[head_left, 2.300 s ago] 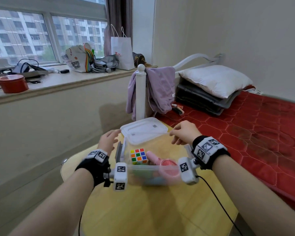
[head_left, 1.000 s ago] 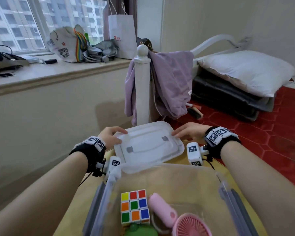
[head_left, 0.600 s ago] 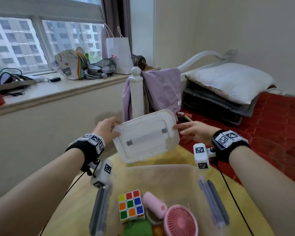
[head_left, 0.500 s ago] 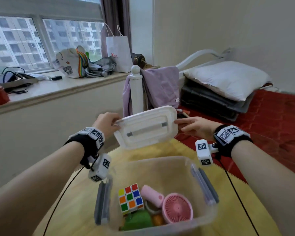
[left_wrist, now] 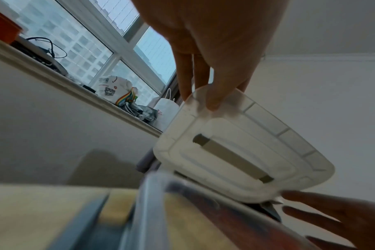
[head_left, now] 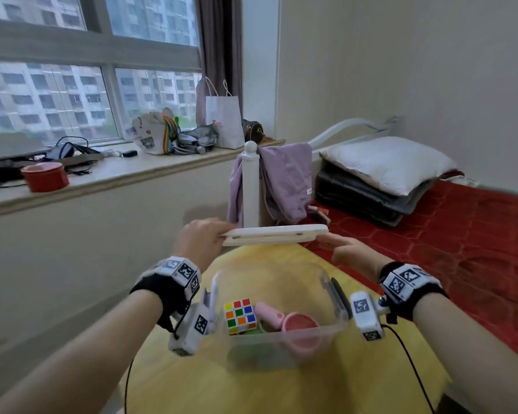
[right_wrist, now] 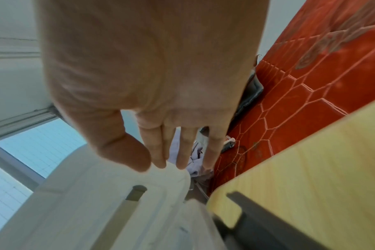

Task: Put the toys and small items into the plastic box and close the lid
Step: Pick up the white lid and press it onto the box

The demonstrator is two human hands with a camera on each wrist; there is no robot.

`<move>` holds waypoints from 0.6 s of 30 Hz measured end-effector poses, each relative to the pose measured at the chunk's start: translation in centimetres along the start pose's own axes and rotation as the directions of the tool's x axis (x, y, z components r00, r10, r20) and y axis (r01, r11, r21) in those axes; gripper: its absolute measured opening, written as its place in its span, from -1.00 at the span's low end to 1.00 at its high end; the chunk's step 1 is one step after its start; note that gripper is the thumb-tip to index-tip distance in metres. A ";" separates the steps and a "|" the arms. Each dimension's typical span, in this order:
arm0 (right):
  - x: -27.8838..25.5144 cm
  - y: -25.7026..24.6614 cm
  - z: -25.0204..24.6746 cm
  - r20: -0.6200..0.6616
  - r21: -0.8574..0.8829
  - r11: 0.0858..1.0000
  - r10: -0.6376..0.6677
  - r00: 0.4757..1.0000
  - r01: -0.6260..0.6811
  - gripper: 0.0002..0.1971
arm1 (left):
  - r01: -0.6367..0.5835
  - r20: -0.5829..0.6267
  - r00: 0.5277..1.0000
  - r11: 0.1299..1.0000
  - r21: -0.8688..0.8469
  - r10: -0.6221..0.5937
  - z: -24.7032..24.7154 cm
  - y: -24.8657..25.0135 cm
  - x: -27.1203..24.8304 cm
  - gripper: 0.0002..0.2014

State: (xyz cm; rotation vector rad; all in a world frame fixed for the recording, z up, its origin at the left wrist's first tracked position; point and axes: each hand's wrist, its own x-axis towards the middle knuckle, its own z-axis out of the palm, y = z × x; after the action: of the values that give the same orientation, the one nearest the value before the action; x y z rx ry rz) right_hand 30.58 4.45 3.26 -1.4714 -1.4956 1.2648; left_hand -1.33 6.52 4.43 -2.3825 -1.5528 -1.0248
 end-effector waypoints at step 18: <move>-6.7 6.1 4.5 -0.338 -0.121 0.992 -0.086 0.937 0.048 -0.51 | -0.176 -0.012 0.984 0.978 -0.109 0.176 0.6 2.3 -13.3 -0.77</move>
State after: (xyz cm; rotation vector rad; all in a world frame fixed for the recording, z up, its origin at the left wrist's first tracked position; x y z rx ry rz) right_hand 29.18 -3.59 -2.78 -1.6029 -1.3834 0.8418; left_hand -2.40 -4.50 -3.32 -2.5353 -1.2870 -1.1007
